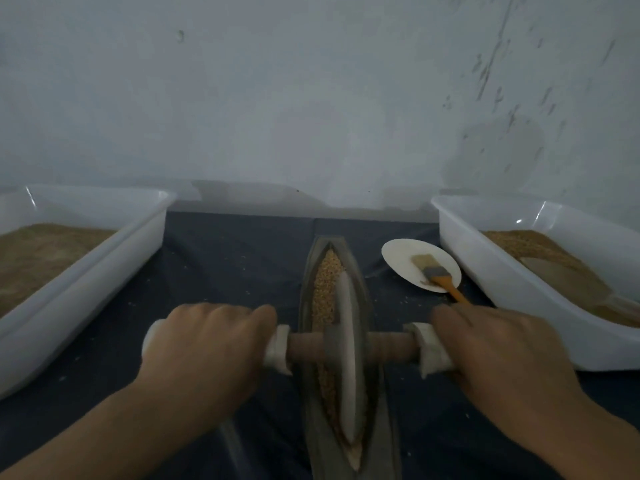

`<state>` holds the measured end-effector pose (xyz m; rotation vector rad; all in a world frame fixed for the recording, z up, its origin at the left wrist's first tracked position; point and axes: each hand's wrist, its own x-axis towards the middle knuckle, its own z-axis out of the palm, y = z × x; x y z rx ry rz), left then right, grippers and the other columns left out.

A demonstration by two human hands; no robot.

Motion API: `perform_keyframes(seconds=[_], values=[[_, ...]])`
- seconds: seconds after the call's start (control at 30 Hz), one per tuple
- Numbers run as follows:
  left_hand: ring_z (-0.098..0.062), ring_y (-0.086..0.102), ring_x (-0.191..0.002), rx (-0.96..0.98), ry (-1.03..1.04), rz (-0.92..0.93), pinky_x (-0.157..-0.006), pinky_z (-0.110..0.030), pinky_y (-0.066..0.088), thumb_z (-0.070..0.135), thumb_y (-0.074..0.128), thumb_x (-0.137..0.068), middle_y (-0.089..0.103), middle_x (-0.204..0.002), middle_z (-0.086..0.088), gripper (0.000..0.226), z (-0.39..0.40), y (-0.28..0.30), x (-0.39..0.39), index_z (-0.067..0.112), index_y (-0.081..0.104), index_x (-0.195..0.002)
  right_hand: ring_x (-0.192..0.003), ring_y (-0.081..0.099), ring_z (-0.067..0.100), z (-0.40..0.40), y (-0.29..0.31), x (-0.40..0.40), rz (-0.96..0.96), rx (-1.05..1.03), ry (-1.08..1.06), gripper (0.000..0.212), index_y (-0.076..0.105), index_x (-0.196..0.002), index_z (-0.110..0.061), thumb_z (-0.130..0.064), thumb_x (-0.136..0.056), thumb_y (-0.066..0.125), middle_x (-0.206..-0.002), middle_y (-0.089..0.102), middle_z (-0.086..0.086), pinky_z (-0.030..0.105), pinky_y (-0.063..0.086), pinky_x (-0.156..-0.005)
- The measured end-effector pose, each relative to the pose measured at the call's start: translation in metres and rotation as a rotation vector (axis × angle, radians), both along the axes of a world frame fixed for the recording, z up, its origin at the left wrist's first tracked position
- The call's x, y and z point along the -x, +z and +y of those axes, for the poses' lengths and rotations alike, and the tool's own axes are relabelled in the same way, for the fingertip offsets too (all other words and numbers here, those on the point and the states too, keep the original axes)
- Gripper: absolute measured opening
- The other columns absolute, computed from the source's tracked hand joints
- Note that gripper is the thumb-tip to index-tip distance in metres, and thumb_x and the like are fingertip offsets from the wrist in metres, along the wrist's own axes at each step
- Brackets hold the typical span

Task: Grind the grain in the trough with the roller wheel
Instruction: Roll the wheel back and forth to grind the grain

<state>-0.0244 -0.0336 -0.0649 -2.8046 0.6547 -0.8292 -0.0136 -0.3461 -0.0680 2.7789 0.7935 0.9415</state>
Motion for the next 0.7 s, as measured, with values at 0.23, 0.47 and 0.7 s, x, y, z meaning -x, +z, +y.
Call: perform_keyframes(seconds=[0.23, 0.47, 0.7], values=[[-0.021, 0.06, -0.077, 0.023, 0.262, 0.105, -0.063, -0.032, 0.036, 0.04, 0.055, -0.084, 0.059, -0.083, 0.007, 0.023, -0.021, 0.012, -0.079, 0.03, 0.035, -0.079, -0.071, 0.055, 0.017, 0.024, 0.007, -0.071, 0.096, 0.058, -0.279, 0.023, 0.052, -0.096, -0.025, -0.034, -0.081, 0.068, -0.084, 0.062, -0.003, 0.029, 0.033, -0.056], [-0.02, 0.056, -0.072, -0.038, 0.233, 0.12, -0.062, -0.032, 0.033, 0.043, 0.061, -0.083, 0.06, -0.084, 0.006, 0.026, -0.025, 0.019, -0.078, 0.03, 0.038, -0.078, -0.068, 0.057, 0.014, 0.022, 0.002, -0.055, 0.169, 0.021, -0.331, 0.025, 0.05, -0.09, -0.029, -0.036, -0.078, 0.071, -0.078, 0.06, -0.004, 0.027, 0.036, -0.053], [-0.012, 0.037, -0.049, -0.108, 0.159, 0.007, -0.049, -0.026, 0.02, 0.04, 0.07, -0.067, 0.038, -0.057, 0.01, 0.037, -0.017, 0.01, -0.02, 0.032, 0.034, -0.071, -0.036, 0.027, 0.008, 0.013, -0.005, -0.001, 0.122, 0.017, -0.181, 0.063, 0.035, -0.064, -0.028, -0.023, -0.037, 0.091, -0.046, 0.042, -0.008, 0.022, 0.026, -0.032]])
